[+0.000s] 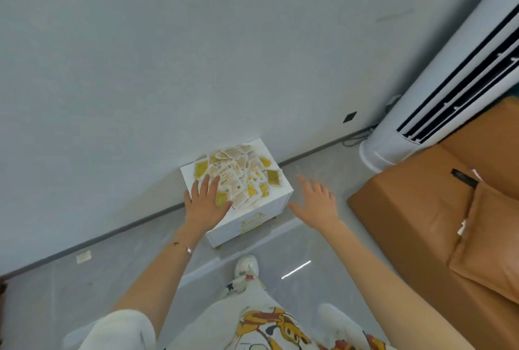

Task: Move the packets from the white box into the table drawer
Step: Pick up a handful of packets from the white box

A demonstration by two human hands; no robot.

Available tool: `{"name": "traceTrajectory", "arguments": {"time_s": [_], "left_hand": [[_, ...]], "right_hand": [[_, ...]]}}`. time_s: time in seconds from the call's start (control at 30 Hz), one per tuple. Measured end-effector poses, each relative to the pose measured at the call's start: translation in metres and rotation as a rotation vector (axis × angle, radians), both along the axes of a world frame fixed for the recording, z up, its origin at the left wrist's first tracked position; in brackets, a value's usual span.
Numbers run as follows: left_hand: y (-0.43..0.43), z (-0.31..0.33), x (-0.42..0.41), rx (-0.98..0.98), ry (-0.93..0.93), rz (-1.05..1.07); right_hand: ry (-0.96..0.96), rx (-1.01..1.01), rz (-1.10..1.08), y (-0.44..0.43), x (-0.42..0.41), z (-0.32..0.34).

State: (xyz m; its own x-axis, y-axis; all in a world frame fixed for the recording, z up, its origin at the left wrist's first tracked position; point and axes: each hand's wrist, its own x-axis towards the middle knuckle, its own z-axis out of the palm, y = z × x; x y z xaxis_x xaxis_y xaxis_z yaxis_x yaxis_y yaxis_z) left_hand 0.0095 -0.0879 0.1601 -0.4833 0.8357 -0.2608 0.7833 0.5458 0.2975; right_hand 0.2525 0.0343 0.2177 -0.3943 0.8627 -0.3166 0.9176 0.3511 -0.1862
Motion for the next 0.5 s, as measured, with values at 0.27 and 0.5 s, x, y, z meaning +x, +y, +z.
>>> {"name": "traceTrajectory", "arguments": {"time_s": [0.27, 0.5], "left_hand": [[0.071, -0.036, -0.045, -0.074, -0.103, 0.154], [0.105, -0.074, -0.052, -0.177, -0.22, 0.321]], "right_hand": [[-0.072, -0.043, 0.076, 0.105, -0.039, -0.019], [-0.163, -0.143, 0.174, 0.174, -0.074, -0.065]]}}
